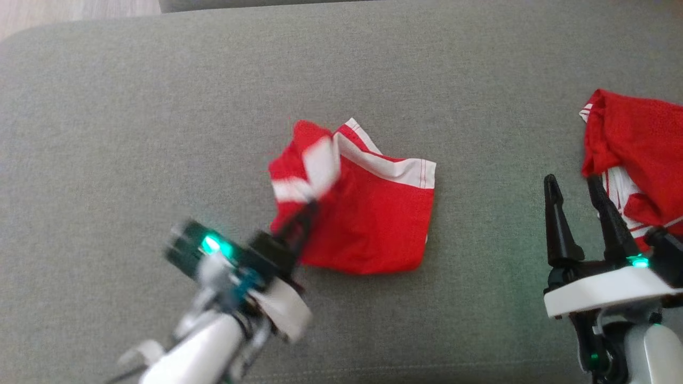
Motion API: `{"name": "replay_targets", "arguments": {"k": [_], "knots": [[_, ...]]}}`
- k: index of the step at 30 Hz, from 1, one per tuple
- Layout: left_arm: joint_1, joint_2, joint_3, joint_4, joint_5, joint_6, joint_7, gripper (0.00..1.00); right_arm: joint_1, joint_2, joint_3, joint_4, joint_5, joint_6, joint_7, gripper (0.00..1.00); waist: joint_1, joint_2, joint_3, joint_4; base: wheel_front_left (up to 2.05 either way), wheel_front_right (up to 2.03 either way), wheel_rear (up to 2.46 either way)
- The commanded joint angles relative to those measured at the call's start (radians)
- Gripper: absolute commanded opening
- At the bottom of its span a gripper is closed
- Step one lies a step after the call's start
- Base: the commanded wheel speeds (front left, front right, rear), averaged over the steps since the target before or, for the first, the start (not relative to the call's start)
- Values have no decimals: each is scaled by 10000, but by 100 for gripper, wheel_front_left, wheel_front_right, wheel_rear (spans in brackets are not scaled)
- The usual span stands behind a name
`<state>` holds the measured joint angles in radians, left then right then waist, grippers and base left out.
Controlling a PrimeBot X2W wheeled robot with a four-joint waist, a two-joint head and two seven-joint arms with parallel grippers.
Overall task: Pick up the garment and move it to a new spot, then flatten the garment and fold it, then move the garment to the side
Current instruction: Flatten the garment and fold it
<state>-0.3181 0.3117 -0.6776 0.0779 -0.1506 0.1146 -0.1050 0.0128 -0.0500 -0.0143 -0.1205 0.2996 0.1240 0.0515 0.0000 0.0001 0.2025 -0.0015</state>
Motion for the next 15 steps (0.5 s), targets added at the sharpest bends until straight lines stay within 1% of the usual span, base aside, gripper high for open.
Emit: {"name": "replay_targets", "arguments": {"k": [1,3,5,7,10,11,12,13,15], "knots": [[-143,-58,1,-104,116,-147,110,0,-147,-27,215,-297,84,67,-44,100,0,-1,35,-23,0,0,0],[-66,-381,-466,294,113,-377,176,0,-172,-23,217,-263,127,67,-42,100,0,-1,79,-53,0,0,0],[-40,-669,-747,809,84,-487,192,0,-220,-19,261,-230,173,67,-38,100,0,-1,120,-110,0,0,0],[-57,-877,-840,1360,19,-501,162,0,-254,-16,290,-210,190,67,-39,100,0,-1,139,-153,0,0,0],[-67,-1097,-707,1952,-207,-394,-3,0,-260,-13,276,-208,149,67,-43,100,0,-1,143,-190,0,0,0],[-56,-1156,-619,2054,-307,-338,-94,19,-254,-13,257,-213,115,67,-42,100,0,-1,134,-185,0,0,0],[-30,-1206,-519,2111,-418,-283,-201,61,-250,-12,240,-225,92,67,-46,100,0,-1,121,-175,0,0,0],[4,-1230,-433,2143,-523,-249,-291,100,-246,-12,229,-242,28,67,-52,100,0,-1,101,-161,0,0,0],[113,-1267,-263,2086,-754,-211,-514,100,-231,-11,219,-266,-41,67,-42,100,0,-1,29,-119,0,0,0]]}}
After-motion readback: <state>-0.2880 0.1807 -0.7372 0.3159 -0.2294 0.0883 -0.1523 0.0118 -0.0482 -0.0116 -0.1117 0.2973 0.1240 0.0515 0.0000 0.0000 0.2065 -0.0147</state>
